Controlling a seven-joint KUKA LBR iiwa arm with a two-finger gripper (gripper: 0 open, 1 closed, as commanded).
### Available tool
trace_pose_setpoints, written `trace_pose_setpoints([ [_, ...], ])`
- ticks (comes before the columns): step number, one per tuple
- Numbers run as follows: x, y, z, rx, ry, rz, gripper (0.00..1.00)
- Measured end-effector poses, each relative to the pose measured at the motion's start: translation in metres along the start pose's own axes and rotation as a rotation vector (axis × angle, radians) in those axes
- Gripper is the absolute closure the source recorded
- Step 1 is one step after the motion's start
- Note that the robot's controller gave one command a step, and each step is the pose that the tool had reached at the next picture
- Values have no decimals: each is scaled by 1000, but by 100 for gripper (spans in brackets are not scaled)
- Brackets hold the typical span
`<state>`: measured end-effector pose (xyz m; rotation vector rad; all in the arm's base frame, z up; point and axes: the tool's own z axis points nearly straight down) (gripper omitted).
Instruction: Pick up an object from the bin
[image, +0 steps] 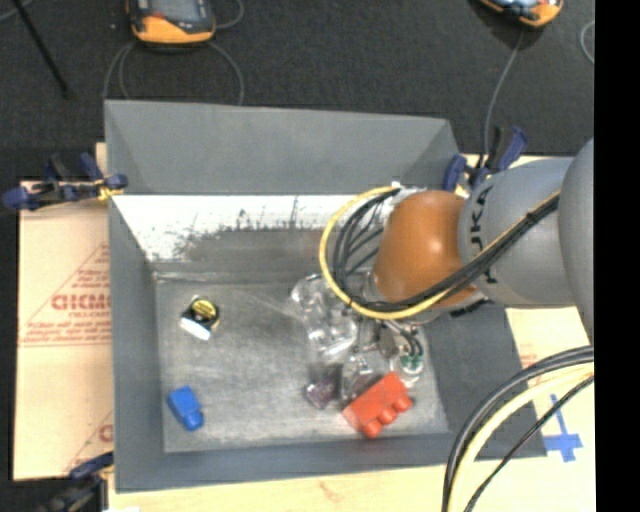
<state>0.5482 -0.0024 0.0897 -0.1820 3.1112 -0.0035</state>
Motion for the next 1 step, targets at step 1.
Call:
trace_pose_setpoints([
  [1,-4,-7,11,-9,-5,203,0],
])
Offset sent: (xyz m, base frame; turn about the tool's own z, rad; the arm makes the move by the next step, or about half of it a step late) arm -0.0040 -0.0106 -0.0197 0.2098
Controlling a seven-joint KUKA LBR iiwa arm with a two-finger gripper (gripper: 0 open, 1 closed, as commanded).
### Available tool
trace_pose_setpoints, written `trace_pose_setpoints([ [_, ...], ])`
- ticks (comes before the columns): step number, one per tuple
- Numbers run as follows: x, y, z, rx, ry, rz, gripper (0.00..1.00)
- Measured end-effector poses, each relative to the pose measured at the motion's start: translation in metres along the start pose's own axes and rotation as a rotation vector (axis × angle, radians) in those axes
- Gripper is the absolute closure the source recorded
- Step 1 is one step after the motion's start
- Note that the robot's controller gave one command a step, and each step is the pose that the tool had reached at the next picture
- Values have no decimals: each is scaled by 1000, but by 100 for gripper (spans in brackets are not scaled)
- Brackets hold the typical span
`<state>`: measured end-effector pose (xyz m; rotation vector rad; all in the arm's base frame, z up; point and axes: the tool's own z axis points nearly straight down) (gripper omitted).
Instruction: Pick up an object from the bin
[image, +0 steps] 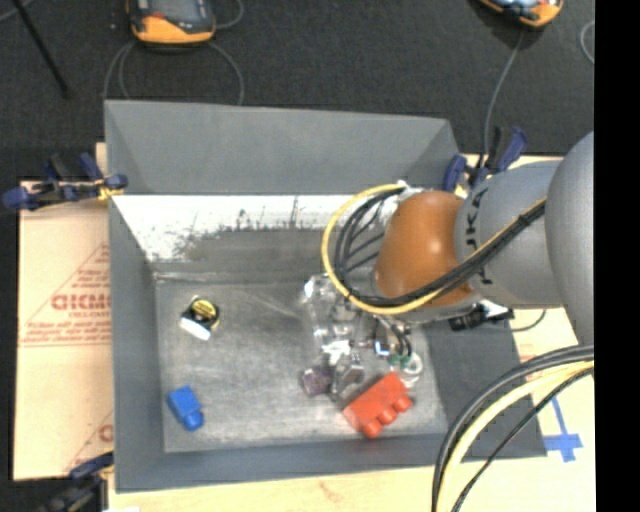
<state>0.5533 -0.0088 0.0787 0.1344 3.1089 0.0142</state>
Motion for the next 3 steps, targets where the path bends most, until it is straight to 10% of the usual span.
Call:
trace_pose_setpoints([
  [1,-4,-2,-3,3,-15,2,100],
  [3,-12,0,-27,7,22,-6,100],
])
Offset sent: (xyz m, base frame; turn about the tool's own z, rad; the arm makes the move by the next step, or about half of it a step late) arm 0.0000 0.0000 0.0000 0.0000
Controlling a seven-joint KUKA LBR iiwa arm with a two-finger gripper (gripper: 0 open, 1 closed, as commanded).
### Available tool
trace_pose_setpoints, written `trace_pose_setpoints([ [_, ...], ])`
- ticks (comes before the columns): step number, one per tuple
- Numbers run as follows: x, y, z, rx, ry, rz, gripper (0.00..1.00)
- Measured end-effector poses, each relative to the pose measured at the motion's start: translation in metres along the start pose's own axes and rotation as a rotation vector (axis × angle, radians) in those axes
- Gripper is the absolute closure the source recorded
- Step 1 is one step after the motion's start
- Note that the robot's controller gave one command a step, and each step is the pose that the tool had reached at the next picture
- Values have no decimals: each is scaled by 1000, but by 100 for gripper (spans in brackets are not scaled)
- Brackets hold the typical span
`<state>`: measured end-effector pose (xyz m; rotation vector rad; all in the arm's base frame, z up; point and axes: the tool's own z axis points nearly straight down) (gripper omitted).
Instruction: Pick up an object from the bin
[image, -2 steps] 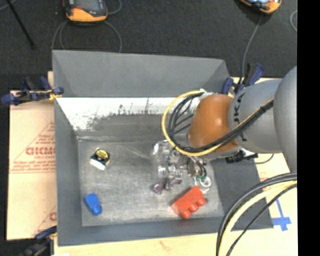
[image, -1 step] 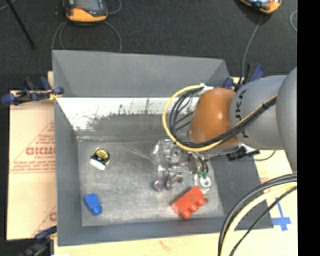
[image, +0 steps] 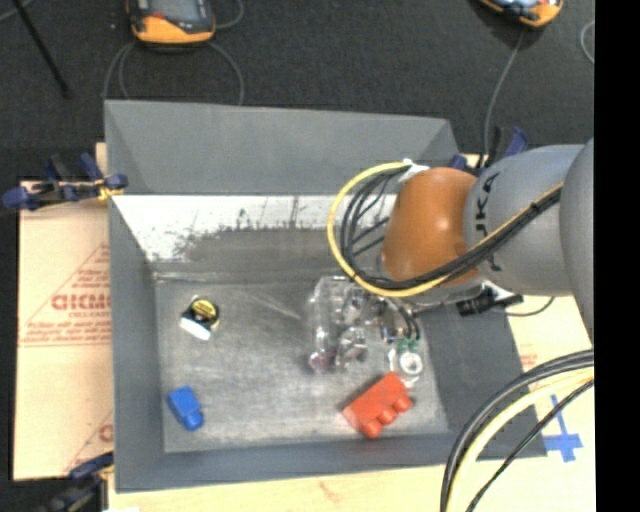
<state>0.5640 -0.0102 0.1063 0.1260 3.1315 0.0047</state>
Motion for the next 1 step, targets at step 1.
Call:
trace_pose_setpoints([
  [1,-1,0,-3,1,2,-2,100],
])
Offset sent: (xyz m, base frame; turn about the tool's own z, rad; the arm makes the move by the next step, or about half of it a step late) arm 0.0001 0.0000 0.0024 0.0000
